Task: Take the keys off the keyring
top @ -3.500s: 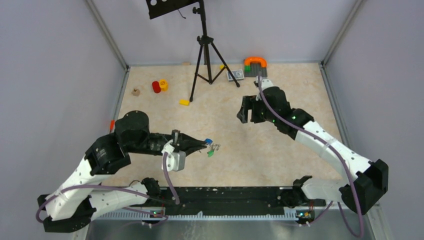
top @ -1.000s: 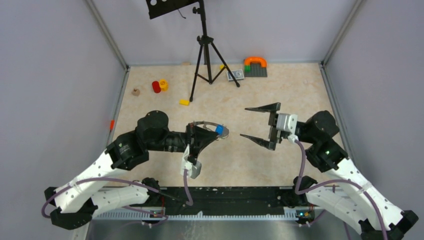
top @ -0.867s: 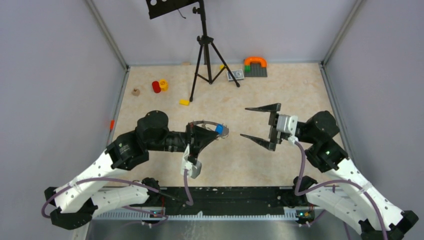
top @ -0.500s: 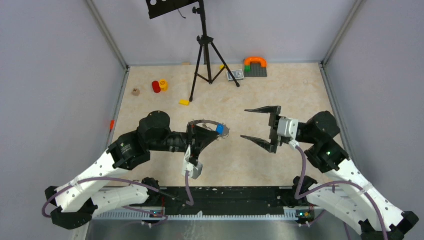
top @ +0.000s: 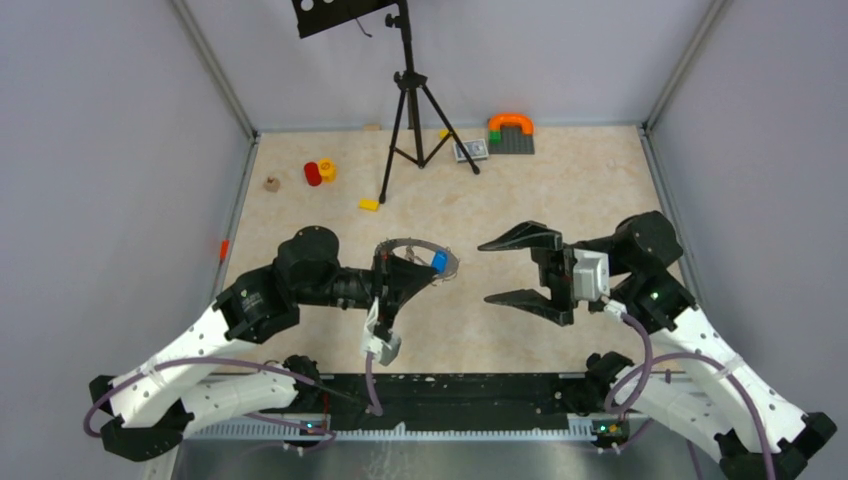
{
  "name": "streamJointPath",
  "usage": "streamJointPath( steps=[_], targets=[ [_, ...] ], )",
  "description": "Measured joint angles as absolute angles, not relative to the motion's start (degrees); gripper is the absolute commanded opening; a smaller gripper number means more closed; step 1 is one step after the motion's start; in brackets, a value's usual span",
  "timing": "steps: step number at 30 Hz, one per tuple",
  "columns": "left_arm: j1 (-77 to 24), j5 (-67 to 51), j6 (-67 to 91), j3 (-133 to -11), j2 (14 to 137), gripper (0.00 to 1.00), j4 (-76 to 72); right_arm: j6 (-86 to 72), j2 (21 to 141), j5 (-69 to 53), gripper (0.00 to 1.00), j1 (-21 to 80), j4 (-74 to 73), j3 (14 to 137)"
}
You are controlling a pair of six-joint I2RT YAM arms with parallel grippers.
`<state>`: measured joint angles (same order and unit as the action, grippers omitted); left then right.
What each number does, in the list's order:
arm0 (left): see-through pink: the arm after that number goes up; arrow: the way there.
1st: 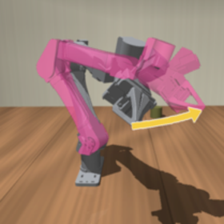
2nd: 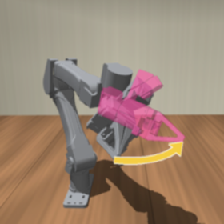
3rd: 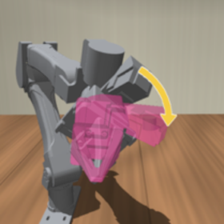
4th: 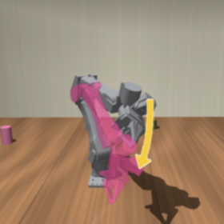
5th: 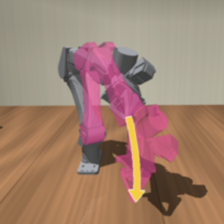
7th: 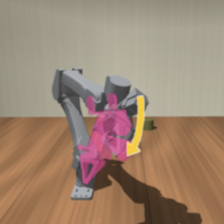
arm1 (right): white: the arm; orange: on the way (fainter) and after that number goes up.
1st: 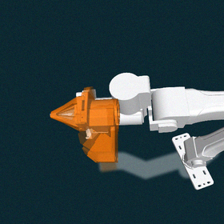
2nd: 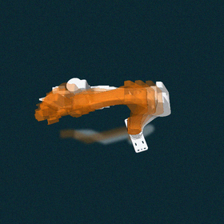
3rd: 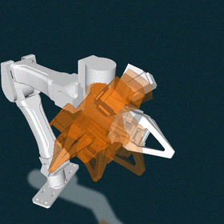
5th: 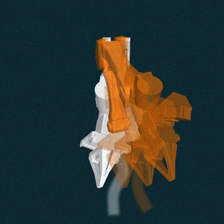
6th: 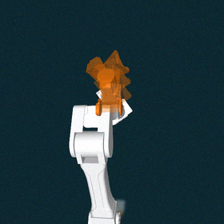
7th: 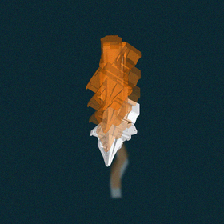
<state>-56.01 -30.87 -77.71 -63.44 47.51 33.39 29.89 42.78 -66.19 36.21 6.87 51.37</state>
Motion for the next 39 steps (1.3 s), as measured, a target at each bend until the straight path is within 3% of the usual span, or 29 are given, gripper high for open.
streamJointPath(
  steps=[5,12,18,29,39],
  targets=[
    [-56.0,-32.0,-77.7,-63.4,47.5,0.00,33.3,31.1,47.5,-70.9,0.72,38.6,7.1,52.3],
    [-56.0,-33.5,-78.3,-63.1,46.6,0.00,32.1,39.9,50.5,-70.2,0.55,42.7,-1.3,54.1],
    [-56.2,-35.4,-78.5,-63.1,43.9,0.00,30.1,37.3,50.0,-68.3,0.44,43.3,7.1,52.7],
    [-56.3,-39.2,-75.4,-61.4,42.8,0.00,25.3,31.2,51.6,-66.0,0.42,48.0,21.0,51.4],
    [-56.3,-42.5,-71.7,-60.8,41.3,0.00,20.9,29.2,53.1,-64.2,0.34,51.4,25.0,51.4]
  ],
)
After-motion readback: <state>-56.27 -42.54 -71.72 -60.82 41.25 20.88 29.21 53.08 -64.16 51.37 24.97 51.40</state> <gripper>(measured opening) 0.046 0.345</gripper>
